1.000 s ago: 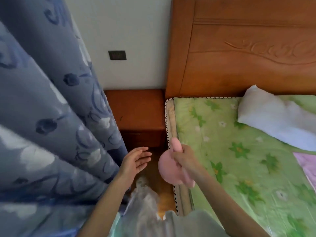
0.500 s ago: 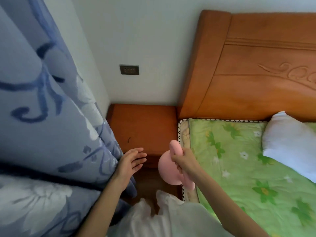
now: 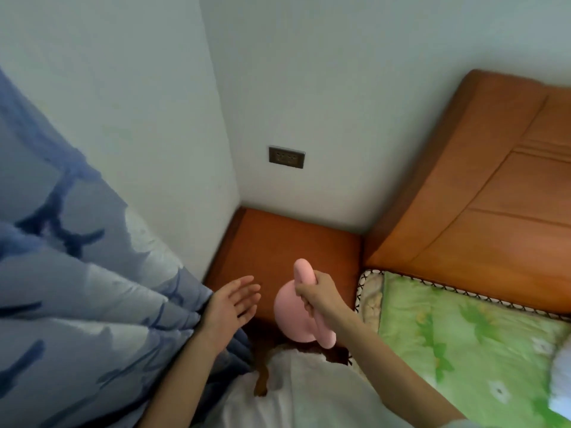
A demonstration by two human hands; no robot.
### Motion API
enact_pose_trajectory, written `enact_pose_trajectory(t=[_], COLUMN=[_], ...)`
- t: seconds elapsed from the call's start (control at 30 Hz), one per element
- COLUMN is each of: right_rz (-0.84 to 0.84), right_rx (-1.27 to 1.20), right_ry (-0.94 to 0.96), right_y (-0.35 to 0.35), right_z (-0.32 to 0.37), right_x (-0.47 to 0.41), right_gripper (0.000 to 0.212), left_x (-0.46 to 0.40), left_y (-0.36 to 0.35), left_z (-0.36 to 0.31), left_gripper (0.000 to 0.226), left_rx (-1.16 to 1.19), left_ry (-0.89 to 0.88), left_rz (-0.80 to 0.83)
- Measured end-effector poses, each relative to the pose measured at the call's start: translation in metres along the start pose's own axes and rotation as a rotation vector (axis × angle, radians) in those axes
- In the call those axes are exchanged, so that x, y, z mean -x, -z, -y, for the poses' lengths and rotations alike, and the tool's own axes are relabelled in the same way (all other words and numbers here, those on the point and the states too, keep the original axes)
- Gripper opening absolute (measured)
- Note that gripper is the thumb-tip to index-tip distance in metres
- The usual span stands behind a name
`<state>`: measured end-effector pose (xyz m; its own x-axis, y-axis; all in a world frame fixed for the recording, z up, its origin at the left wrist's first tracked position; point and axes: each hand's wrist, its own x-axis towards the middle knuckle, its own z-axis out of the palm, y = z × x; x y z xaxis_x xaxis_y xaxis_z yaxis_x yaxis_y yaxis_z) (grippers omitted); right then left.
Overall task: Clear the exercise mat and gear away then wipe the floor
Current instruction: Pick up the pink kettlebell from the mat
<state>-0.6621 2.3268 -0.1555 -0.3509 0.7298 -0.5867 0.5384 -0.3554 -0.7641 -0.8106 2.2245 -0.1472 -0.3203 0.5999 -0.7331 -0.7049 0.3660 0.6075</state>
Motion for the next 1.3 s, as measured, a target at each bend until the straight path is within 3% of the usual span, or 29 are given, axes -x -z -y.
enact_pose_trajectory(t=[0.27, 0.5, 0.67, 0.77, 0.83, 1.1, 1.3], right_rz=[0.124, 0.17, 0.296, 0.345, 0.323, 0.307, 0.194], right_rx=[0.142, 0.21, 0.368, 0.364, 0.431, 0.781, 0.764], right_ry=[0.018, 0.011, -0.078, -0.023, -0.021, 0.094, 0.12], right_y=[-0.002, -0.008, -0.019, -0.025, -0.032, -0.068, -0.098], right_z=[0.058, 0.095, 0.113, 0.115, 0.11, 0.104, 0.109], right_x=[-0.101, -0.167, -0.211, -0.226, -0.235, -0.289, -0.329], right_gripper=[0.017, 0.012, 0.038, 0.042, 0.047, 0.033, 0.037], left_x=[-0.047, -0.081, -0.113, -0.129, -0.135, -0.151, -0.162], left_y=[-0.011, -0.015, -0.013, -0.009, -0.006, 0.011, 0.01], left_z=[-0.056, -0.09, -0.122, -0.136, -0.141, -0.151, -0.156], left_gripper=[0.023, 0.022, 0.02, 0.02, 0.02, 0.021, 0.022], left_rx=[0.143, 0.166, 0.143, 0.105, 0.071, 0.059, 0.023], left_ry=[-0.046, -0.031, -0.046, -0.04, -0.044, 0.017, 0.052], left_rz=[-0.175, -0.214, -0.188, -0.163, -0.158, -0.171, -0.142])
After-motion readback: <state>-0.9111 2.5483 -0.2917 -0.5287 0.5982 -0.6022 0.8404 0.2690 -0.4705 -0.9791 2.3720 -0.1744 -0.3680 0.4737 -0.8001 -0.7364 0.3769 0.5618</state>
